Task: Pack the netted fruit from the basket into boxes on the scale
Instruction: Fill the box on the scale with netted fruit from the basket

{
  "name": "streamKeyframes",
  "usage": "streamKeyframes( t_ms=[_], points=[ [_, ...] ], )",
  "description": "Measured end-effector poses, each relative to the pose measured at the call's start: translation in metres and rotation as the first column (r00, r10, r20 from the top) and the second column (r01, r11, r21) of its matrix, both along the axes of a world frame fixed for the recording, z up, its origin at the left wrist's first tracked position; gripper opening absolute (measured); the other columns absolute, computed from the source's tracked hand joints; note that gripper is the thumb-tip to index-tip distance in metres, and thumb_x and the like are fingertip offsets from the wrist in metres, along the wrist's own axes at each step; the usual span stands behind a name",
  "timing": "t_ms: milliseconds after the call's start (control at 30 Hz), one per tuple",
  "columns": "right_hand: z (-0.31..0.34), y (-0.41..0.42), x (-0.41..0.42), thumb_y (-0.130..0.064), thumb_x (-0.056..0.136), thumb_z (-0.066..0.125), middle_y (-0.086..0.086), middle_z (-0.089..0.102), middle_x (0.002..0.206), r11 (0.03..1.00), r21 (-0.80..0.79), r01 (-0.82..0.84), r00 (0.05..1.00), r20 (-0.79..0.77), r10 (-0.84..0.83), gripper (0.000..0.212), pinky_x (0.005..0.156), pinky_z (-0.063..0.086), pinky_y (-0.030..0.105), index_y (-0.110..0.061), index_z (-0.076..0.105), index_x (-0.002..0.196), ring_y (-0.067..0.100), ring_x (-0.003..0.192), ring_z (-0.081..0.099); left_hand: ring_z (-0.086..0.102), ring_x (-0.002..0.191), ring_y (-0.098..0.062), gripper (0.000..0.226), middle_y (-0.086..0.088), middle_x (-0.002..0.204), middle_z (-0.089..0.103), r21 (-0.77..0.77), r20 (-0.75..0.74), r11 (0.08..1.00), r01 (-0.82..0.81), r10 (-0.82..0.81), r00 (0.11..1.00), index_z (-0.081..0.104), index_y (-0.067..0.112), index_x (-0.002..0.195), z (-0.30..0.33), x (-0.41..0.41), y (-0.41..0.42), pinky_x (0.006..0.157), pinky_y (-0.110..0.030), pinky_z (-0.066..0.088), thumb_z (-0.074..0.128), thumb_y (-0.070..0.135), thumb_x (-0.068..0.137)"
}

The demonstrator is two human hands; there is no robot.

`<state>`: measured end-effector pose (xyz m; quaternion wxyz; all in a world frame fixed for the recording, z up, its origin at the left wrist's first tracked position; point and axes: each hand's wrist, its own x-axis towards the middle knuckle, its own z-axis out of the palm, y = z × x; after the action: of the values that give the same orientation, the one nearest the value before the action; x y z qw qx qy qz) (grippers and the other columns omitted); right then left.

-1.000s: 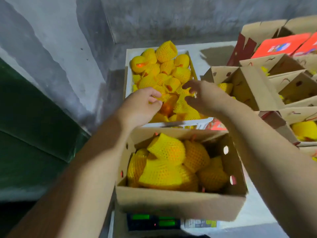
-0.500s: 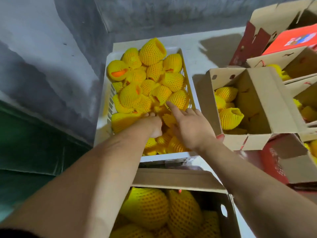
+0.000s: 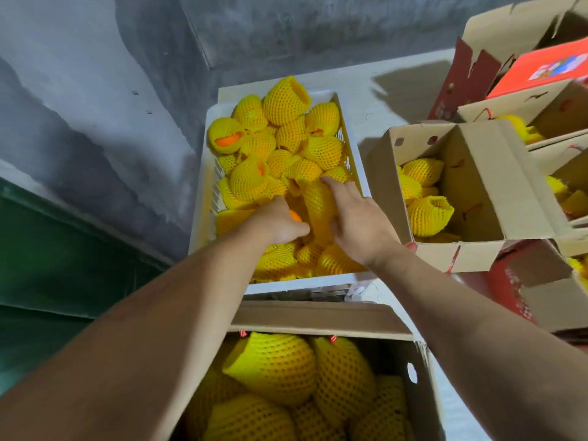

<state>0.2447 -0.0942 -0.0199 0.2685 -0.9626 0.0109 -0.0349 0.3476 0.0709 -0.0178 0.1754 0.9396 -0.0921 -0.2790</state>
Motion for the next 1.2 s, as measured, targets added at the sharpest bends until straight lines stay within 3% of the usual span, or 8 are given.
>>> streamKeyframes(
  t_ms=[133,367,467,633,833,933,1067,1200],
  points=[
    [-0.002,-0.001,-0.001,-0.016,0.101,0.053,0.017,0.067,0.109,0.99,0.135,0.046,0.997,0.053,-0.054,0.062,0.068,0.046,0.046,-0.026,0.03,0.158,0.036,0.083,0.059,0.061,0.111,-0.028,0.093,-0.006,0.129,0.057,-0.126,0.003,0.992,0.019,-0.019,1.0,0.03,0.017,0.151,0.032,-0.025,0.015,0.089,-0.039,0.051,0.083,0.045,0.08],
    [-0.002,0.006,0.0,-0.013,0.092,0.058,0.005,0.048,0.067,0.98,0.115,0.161,0.986,0.032,-0.165,0.038,0.052,0.034,0.041,-0.027,0.023,0.101,0.038,0.061,0.05,0.066,0.098,-0.004,0.053,0.016,0.118,0.063,-0.416,-0.198,0.907,0.061,-0.156,0.968,0.067,0.046,0.118,0.067,-0.078,0.039,0.075,-0.02,0.055,0.087,0.044,0.07],
    [-0.006,0.004,0.0,-0.017,0.092,0.06,0.004,0.047,0.067,0.987,0.09,0.131,0.99,0.042,-0.135,0.031,0.053,0.034,0.04,-0.022,0.031,0.1,0.039,0.064,0.05,0.064,0.096,0.009,0.054,0.021,0.124,0.062,-0.412,-0.205,0.906,0.101,-0.2,0.958,0.066,0.047,0.129,0.061,-0.081,0.027,0.076,-0.01,0.052,0.088,0.032,0.081],
    [-0.007,-0.001,-0.002,-0.033,0.099,0.063,0.01,0.069,0.09,0.99,0.116,0.075,0.991,0.098,-0.086,0.027,0.069,0.053,0.048,-0.017,0.054,0.119,0.036,0.085,0.063,0.059,0.111,-0.012,0.082,0.002,0.144,0.056,-0.304,-0.132,0.952,0.042,-0.086,0.987,0.043,0.024,0.158,0.043,-0.071,0.019,0.087,-0.025,0.046,0.082,0.035,0.087],
    [-0.008,-0.004,-0.003,-0.039,0.1,0.061,0.0,0.071,0.092,0.983,0.183,0.013,0.991,0.13,-0.038,0.021,0.072,0.052,0.04,-0.026,0.063,0.115,0.026,0.083,0.064,0.05,0.08,-0.001,0.061,0.009,0.1,0.055,-0.389,-0.058,0.905,-0.17,0.16,0.985,0.047,0.021,0.146,0.031,-0.06,0.013,0.064,-0.022,0.042,0.075,0.041,0.094],
    [-0.007,-0.006,-0.005,-0.033,0.098,0.064,-0.005,0.069,0.095,0.97,0.241,0.007,0.993,0.115,-0.035,0.017,0.074,0.053,0.04,-0.025,0.064,0.113,0.023,0.084,0.064,0.055,0.089,-0.015,0.065,-0.006,0.115,0.055,-0.392,-0.06,0.872,-0.295,0.296,0.953,0.033,0.021,0.145,0.029,-0.059,0.001,0.071,-0.029,0.043,0.064,0.054,0.099],
    [-0.006,-0.005,-0.006,-0.033,0.097,0.067,-0.005,0.071,0.099,0.988,0.15,-0.041,0.995,0.092,0.027,0.024,0.076,0.054,0.04,-0.026,0.064,0.119,0.026,0.087,0.066,0.062,0.111,-0.028,0.07,-0.01,0.129,0.058,-0.401,-0.305,0.663,-0.633,0.555,0.774,0.026,0.026,0.151,0.032,-0.057,-0.019,0.082,-0.034,0.048,0.05,0.068,0.1],
    [-0.007,-0.005,-0.004,-0.031,0.096,0.064,0.001,0.073,0.099,0.991,0.135,-0.004,0.995,0.1,-0.01,0.026,0.074,0.054,0.044,-0.024,0.062,0.121,0.031,0.089,0.066,0.056,0.105,-0.021,0.051,-0.008,0.135,0.054,-0.411,-0.612,0.528,-0.743,0.444,0.654,0.046,0.025,0.146,0.03,-0.058,-0.022,0.083,-0.032,0.044,0.06,0.043,0.101]
  ],
)
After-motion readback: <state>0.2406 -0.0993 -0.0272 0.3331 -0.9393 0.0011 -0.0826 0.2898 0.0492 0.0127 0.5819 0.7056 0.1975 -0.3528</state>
